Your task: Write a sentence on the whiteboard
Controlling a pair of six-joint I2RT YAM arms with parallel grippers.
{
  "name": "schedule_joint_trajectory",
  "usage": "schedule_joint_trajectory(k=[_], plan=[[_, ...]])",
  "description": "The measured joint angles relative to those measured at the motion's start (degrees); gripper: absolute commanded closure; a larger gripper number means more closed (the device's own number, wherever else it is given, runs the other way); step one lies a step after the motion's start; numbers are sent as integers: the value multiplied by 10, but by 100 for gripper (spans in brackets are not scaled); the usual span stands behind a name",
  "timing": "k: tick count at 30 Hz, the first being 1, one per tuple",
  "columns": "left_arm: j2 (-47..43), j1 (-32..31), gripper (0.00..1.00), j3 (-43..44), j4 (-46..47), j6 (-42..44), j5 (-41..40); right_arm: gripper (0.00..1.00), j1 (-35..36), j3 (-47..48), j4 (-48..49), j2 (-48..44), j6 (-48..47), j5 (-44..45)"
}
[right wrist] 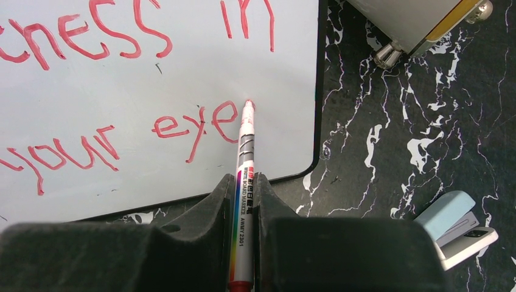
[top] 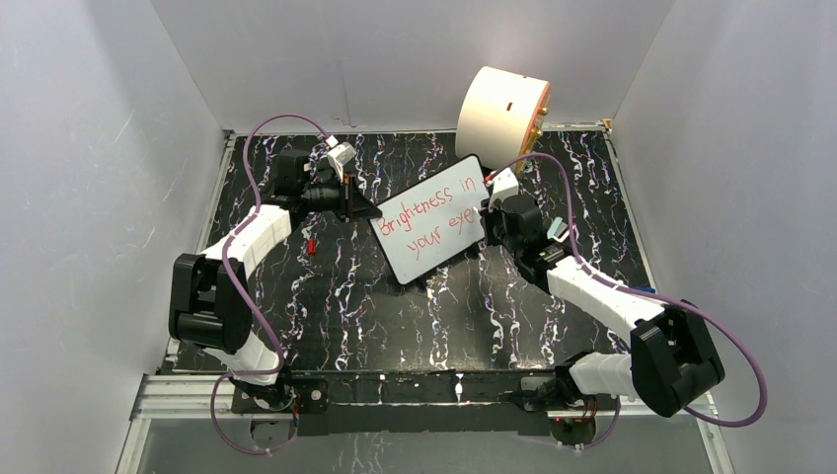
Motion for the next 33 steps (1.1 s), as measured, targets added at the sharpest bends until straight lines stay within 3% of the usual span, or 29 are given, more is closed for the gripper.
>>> schedule_joint_trajectory(k=[33], plan=[[0, 0, 100, 1, -1, 0, -1, 100, -3, -2, -31, -2, 8, 11]])
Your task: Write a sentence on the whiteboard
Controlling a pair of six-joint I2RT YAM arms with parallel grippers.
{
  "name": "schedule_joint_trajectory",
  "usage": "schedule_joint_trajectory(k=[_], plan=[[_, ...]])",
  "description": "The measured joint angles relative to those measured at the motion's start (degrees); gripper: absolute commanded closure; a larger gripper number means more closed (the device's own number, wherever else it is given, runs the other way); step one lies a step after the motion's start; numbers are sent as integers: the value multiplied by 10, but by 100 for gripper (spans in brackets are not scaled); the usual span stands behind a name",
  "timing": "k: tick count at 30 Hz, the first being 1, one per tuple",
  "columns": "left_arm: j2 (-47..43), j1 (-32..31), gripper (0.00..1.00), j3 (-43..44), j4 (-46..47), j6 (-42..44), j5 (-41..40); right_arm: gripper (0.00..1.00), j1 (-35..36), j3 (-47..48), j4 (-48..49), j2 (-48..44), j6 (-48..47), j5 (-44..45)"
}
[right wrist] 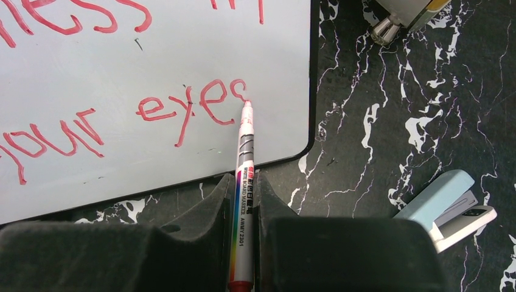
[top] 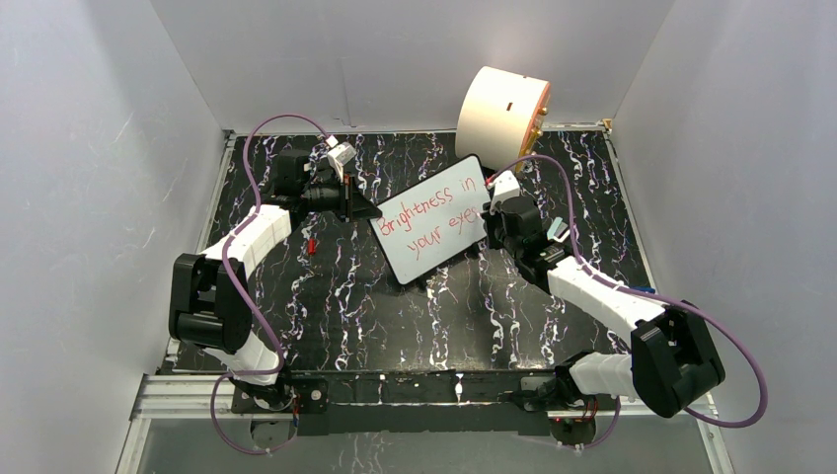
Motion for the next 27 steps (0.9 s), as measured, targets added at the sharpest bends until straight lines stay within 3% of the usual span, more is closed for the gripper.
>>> schedule_joint_trajectory(k=[27], plan=[[1, 0, 100, 2, -3, 0, 0, 100, -3, -12, -7, -21, 20, -38]])
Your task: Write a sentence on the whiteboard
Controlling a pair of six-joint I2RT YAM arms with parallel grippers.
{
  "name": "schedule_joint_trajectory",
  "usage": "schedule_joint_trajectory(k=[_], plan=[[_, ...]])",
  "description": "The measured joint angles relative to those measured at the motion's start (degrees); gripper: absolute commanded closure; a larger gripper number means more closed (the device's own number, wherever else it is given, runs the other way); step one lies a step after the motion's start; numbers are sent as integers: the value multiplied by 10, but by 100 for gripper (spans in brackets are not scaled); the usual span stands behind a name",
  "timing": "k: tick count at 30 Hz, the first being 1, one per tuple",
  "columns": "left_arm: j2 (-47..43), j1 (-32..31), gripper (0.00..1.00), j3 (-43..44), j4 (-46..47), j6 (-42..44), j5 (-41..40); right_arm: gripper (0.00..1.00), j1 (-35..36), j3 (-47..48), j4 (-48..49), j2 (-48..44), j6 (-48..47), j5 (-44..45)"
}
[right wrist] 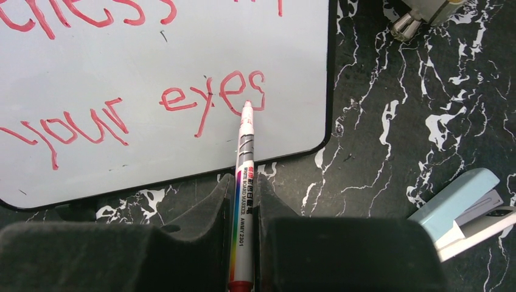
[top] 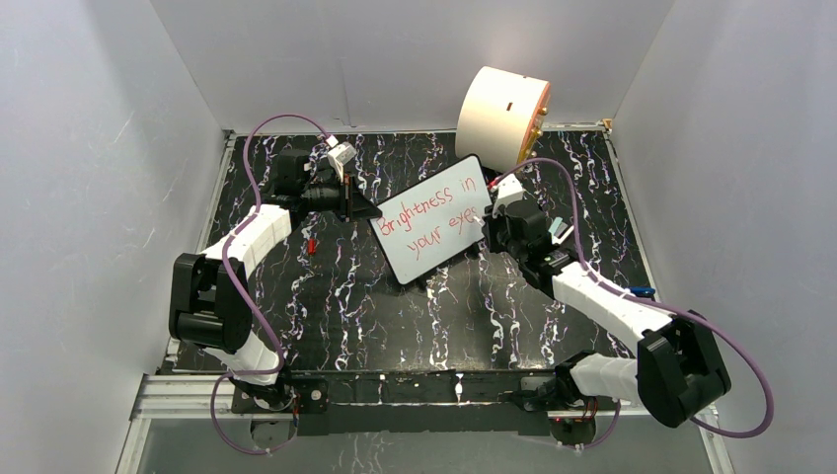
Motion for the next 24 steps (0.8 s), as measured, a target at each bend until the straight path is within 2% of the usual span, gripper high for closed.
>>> schedule_joint_trajectory(k=[12, 24], plan=[[0, 0, 100, 0, -1, 0, 0, 100, -10, -23, 6, -19, 3, 30], [0, 0, 100, 0, -1, 0, 0, 100, -16, -23, 26, 9, 7, 28]])
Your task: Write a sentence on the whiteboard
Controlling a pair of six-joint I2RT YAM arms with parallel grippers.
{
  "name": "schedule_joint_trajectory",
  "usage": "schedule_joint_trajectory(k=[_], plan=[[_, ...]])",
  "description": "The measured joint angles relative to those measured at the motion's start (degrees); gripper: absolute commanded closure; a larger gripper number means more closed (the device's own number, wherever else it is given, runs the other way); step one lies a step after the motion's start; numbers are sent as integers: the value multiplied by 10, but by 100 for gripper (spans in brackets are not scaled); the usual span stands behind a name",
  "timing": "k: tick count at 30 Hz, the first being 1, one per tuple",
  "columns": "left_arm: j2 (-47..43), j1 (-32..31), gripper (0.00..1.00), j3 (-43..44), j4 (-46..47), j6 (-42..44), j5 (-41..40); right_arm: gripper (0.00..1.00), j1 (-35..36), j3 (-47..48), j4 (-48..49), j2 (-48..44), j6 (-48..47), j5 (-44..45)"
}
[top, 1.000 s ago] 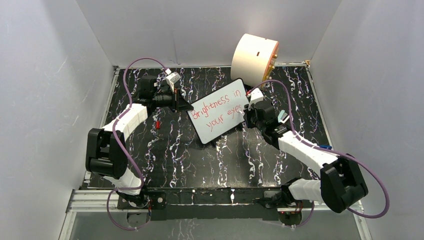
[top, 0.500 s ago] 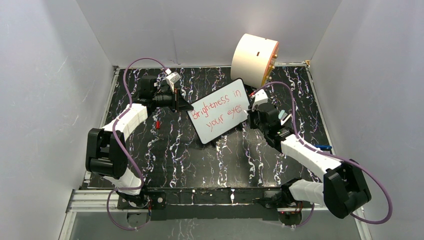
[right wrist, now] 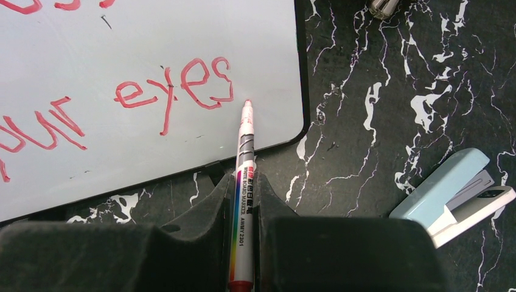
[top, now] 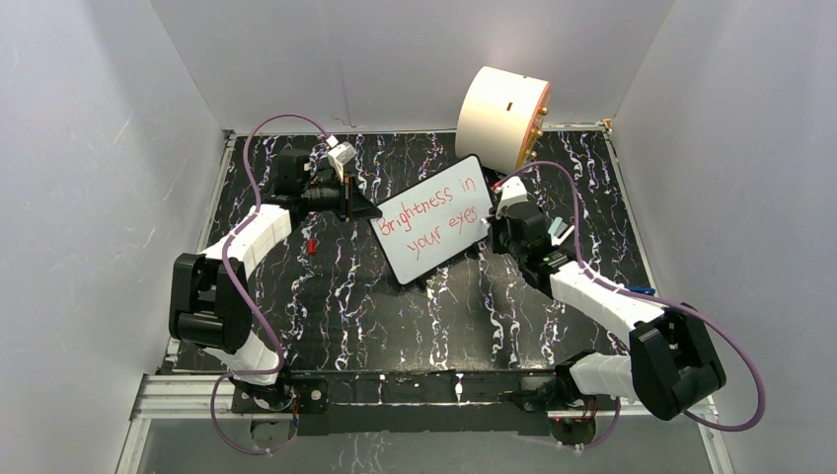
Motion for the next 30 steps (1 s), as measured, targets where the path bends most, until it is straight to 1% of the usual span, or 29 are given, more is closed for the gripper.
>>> schedule_joint_trajectory(k=[14, 17, 18, 22, 26, 30], plan=[[0, -1, 100, 1, -1, 0, -2, 100, -1, 0, 8, 8, 0, -1], [0, -1, 91, 3, -5, -1, -5, 100, -1, 0, -9, -9, 0, -1], [0, -2, 86, 4, -7, -3, -8, 100, -1, 0, -17, -19, 0, -1], [0, -9, 73, 12, -18, -9, -31, 100, -1, 2, -45, -68, 0, 2], [0, -19, 63, 21, -34, -26, -72, 100, -1, 3, -71, -120, 0, 4], [-13, -24, 55, 28, -48, -48, -128, 100, -1, 7, -102, -161, 0, 6]])
